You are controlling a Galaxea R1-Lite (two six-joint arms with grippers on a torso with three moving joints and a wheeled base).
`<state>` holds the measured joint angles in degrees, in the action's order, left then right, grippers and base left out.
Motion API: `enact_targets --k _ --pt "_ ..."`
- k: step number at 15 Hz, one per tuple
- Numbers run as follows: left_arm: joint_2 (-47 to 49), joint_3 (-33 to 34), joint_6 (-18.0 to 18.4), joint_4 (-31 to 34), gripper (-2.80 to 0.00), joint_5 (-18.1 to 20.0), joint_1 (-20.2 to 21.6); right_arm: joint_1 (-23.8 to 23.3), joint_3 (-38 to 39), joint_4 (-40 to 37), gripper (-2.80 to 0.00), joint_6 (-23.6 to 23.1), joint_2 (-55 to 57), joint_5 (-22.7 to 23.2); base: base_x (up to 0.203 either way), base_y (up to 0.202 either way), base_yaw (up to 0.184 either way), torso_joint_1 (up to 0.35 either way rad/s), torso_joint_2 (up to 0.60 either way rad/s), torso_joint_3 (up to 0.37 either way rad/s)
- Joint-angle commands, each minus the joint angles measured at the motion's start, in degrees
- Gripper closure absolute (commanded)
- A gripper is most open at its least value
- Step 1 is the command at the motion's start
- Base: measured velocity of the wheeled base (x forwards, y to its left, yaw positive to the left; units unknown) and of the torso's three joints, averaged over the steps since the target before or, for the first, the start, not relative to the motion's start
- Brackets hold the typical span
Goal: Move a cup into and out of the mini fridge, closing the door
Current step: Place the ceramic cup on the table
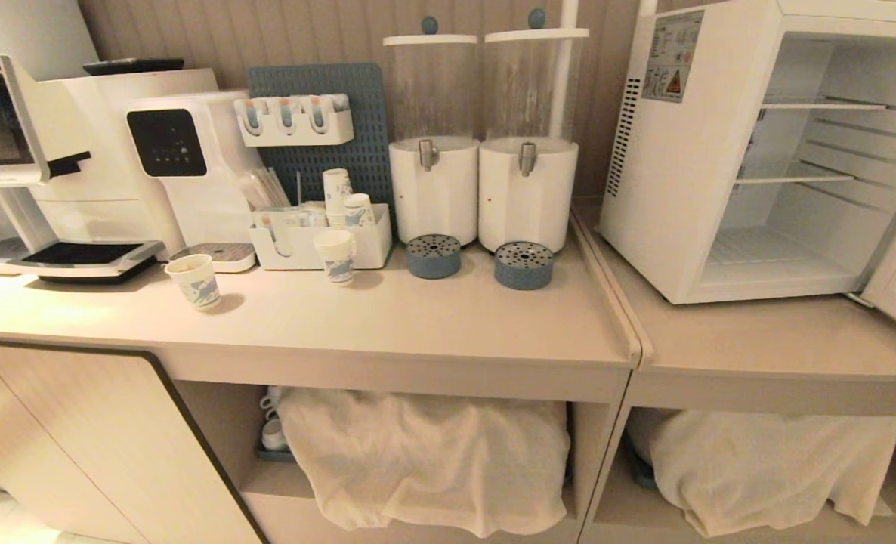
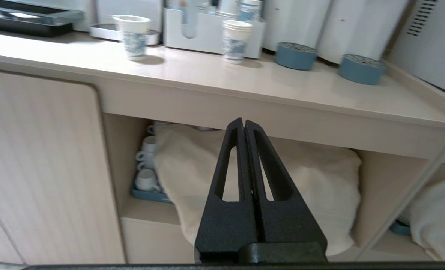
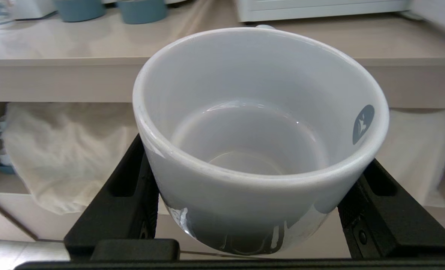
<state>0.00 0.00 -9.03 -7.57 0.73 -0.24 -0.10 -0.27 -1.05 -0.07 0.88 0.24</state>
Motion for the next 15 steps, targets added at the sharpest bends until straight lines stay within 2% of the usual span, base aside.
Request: enact_targets --k 1,15 --pt "-0.26 2.29 -0.02 -0.08 0.0 -0.03 -0.02 0.01 0.0 -0.01 0.0 -0.01 0.09 0.02 0.0 0.196 0.004 -0.001 0.0 0.001" --pt "-0.26 2.29 -0.02 -0.08 0.0 -0.03 -0.02 0.01 0.0 -0.01 0.0 -0.06 0.18 0.02 0.0 0.194 -0.001 0.002 0.0 0.004"
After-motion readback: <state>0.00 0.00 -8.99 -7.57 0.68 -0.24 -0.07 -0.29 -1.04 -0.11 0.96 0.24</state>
